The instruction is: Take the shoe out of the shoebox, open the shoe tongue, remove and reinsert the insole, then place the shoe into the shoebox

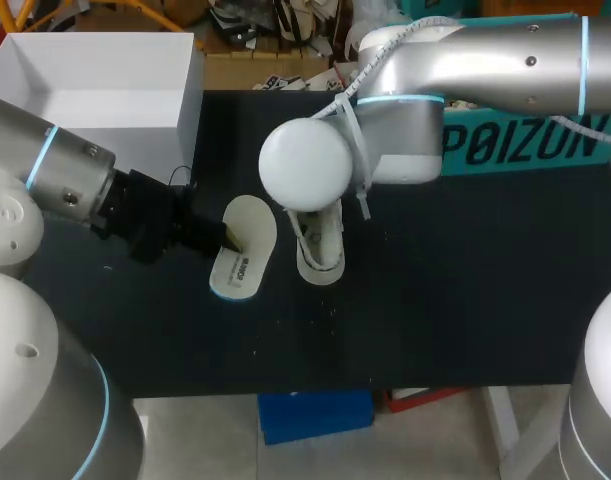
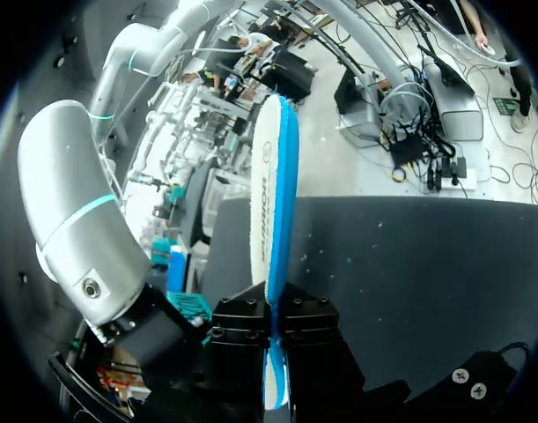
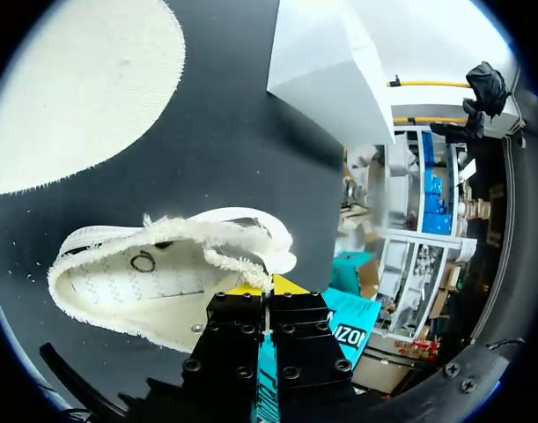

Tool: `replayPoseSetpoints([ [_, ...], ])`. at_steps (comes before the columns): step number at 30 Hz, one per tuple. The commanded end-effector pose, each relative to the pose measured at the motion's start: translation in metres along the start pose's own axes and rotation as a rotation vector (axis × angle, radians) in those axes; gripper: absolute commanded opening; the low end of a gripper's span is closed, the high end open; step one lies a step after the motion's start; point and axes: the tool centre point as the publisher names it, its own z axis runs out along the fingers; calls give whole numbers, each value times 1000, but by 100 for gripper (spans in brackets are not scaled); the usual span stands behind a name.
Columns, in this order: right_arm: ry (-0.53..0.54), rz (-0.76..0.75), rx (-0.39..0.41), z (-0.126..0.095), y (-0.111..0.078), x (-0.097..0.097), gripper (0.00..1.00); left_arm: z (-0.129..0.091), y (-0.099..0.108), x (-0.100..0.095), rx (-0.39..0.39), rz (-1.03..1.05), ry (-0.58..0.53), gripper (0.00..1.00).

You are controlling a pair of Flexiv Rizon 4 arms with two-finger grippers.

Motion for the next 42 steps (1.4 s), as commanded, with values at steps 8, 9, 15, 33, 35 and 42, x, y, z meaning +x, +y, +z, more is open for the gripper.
replayPoseSetpoints([
  [8, 32, -43, 2, 25, 25, -22, 0, 0, -1, 1, -5, 3, -1, 0],
  [9, 33, -45, 1, 26, 26, -23, 0, 0, -1, 1, -5, 3, -1, 0],
  [15, 46, -55, -6, 33, 33, -24, 0, 0, -1, 1, -5, 3, -1, 0],
  [33, 114, -65, -47, 60, 36, -14, 0, 0, -1, 1, -5, 3, -1, 0],
  [35, 118, -67, -76, 62, 37, -12, 0, 0, -1, 1, -5, 3, -1, 0],
  [42, 147, -70, -115, 70, 40, -5, 0, 0, -1, 1, -5, 3, -1, 0],
])
